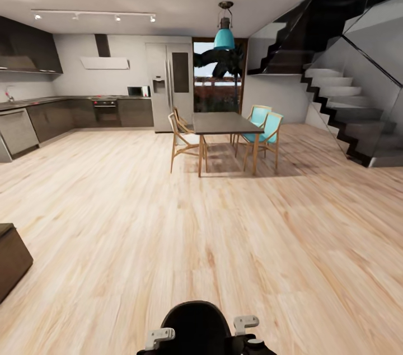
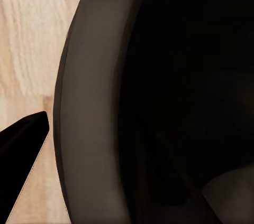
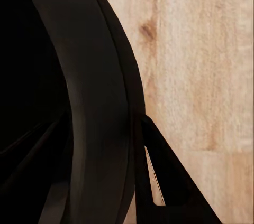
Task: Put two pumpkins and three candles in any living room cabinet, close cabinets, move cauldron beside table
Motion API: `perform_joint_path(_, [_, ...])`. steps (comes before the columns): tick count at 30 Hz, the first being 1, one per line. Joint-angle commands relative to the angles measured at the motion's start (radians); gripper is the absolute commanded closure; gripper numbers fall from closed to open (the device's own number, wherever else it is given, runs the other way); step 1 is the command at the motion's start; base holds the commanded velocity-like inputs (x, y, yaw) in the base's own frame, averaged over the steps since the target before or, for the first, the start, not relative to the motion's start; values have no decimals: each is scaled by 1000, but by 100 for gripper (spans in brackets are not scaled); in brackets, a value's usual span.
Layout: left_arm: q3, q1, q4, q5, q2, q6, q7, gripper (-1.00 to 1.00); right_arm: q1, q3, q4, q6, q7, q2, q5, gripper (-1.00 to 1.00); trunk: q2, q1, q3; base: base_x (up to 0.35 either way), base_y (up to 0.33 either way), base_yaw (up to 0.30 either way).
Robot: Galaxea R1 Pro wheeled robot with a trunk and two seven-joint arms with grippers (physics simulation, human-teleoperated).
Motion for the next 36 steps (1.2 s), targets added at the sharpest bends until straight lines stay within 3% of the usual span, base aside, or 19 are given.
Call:
perform_joint_path(1, [-2,-1,-2,9,1,1,4,100,0,8,-1,5,-10,0,-5,100,0,0,-1,326,0,0])
perform_joint_path(8, [-2,-1,-2,9,1,1,4,100,-1,8,-1,5,-10,0,-5,100,0,0,-1,327,0,-75])
perform_joint_path(36, [-2,-1,-2,9,1,1,4,100,0,8,-1,4,-9,0,-5,100,0,0,-1,280,0,-279])
